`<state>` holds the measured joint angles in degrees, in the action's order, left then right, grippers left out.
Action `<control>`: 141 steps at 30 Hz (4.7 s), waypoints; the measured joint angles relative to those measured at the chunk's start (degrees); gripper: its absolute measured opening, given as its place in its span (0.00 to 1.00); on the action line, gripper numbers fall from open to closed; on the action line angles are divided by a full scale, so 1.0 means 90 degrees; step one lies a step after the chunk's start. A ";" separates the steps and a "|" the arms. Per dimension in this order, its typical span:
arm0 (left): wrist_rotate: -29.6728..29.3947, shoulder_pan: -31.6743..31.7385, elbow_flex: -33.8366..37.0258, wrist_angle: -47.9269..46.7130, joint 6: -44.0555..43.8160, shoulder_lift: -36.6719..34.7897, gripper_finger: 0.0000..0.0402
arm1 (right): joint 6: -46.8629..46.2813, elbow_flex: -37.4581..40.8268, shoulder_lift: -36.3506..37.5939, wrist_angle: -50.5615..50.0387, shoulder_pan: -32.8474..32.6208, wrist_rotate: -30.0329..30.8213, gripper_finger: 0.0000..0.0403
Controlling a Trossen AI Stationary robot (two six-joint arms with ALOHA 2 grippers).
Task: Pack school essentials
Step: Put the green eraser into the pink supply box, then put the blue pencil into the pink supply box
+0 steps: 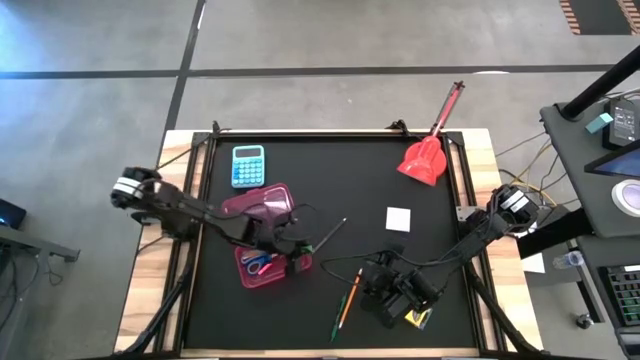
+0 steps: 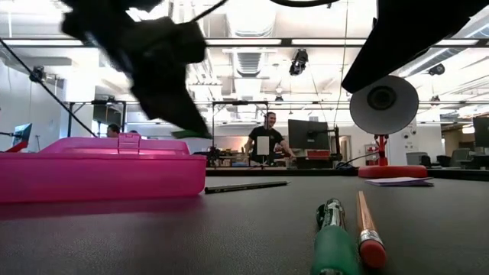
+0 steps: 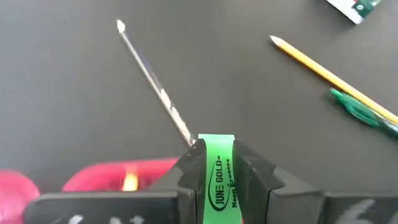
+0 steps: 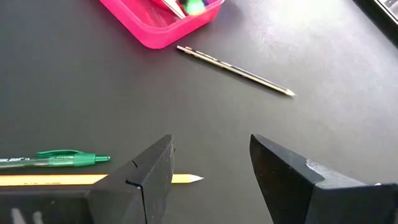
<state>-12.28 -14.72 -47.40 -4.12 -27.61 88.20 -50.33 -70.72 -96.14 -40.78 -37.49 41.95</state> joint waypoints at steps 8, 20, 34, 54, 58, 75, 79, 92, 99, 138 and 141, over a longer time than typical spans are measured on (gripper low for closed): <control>-0.0307 -0.0361 0.1091 0.0065 -0.1087 -0.0755 0.11 | 0.0000 -0.0017 0.0000 0.0153 0.0001 0.0000 0.50; -0.0292 -0.0422 0.1237 0.0064 -0.1242 -0.0682 0.23 | -0.0001 -0.0017 0.0000 0.0338 0.0001 -0.0002 0.50; -0.0371 -0.0416 0.0959 0.0347 -0.0478 -0.0704 0.37 | 0.0000 -0.0017 0.0000 0.0428 0.0002 -0.0002 0.50; -0.1087 0.0237 -0.0793 0.1543 0.0837 0.1628 0.37 | -0.0001 -0.0015 0.0000 0.0638 0.0001 -0.0002 0.50; -0.1198 0.0472 -0.1065 0.1425 0.0812 0.2016 0.37 | -0.0002 -0.0015 0.0000 0.0661 -0.0001 -0.0004 0.50; -0.1070 0.0953 -0.1762 0.0898 0.0760 0.2961 0.36 | -0.0001 -0.0015 0.0000 0.0794 0.0000 -0.0002 0.50; -0.0991 0.0957 -0.1758 0.0903 0.0760 0.2973 0.25 | -0.0002 -0.0015 0.0000 0.0804 0.0001 -0.0002 0.50; -0.0931 0.0959 -0.1762 0.1002 0.0831 0.2982 0.02 | 0.0000 -0.0015 0.0000 0.0804 0.0001 -0.0002 0.50; -0.0847 0.0937 -0.1859 0.1754 0.1455 0.2869 0.02 | 0.0000 -0.0015 0.0000 0.0804 0.0002 -0.0002 0.50; -0.1492 -0.1766 0.1622 -0.0429 -0.1966 -0.1497 0.02 | -0.0001 -0.0012 0.0000 0.1140 -0.0001 -0.0005 0.50; -0.1411 -0.1773 0.1679 -0.0430 -0.2207 -0.1415 0.04 | -0.0002 -0.0012 0.0000 0.1140 -0.0001 -0.0005 0.50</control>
<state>-24.98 -30.68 -32.29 -7.99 -47.48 75.46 -50.34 -70.83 -96.14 -30.52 -37.50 41.90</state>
